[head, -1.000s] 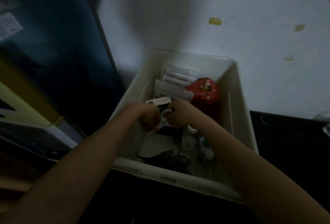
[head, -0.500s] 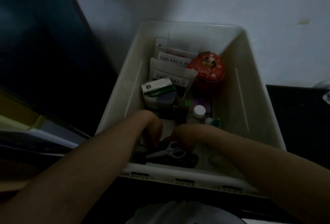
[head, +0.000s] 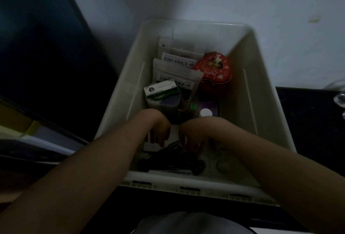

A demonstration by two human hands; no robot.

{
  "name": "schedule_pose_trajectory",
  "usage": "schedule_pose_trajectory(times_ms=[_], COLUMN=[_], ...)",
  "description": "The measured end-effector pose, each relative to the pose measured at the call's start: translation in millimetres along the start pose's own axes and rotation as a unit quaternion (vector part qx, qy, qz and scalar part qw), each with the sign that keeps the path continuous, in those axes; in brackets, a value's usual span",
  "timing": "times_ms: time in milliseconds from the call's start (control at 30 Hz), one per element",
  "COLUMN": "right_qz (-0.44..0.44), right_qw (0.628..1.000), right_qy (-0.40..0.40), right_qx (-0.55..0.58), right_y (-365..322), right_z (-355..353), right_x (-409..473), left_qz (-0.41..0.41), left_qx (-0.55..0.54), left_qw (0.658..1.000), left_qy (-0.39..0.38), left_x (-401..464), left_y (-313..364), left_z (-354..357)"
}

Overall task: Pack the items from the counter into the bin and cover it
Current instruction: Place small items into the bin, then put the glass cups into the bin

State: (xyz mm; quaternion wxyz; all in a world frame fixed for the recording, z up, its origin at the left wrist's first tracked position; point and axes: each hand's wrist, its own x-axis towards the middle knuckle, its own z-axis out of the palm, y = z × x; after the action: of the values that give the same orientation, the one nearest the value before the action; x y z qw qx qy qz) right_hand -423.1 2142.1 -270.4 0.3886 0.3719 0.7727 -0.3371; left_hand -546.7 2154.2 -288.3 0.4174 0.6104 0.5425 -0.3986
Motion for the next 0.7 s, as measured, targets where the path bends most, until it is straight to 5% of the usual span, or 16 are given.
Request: schedule_pose_trajectory(times_ms=[200,300,433,600,700], right_qz=[-0.019,-0.023,-0.044,-0.011,0.015], right_qw=[0.995,0.987,0.952,0.803,0.705], right_qy=[0.057,0.107,0.247,0.531,0.61], right_qx=[0.085,0.12,0.174,0.272,0.362], right_y=[9,20,33,80,128], right_z=[-26,-28,-25,-10,6], right_x=[-41,-59,-80,-121,-148], left_qz=[0.063,0.093,0.112,0.168,0.197], left_qx=[0.0,0.052,-0.022,-0.127,-0.132], left_qw=[0.993,0.973,0.926,0.85,0.812], left_qy=[0.096,0.204,0.359,0.483,0.533], left_x=[-26,-47,-77,-98,-100], left_y=[6,12,33,92,139], left_z=[-22,-28,-36,-45,-53])
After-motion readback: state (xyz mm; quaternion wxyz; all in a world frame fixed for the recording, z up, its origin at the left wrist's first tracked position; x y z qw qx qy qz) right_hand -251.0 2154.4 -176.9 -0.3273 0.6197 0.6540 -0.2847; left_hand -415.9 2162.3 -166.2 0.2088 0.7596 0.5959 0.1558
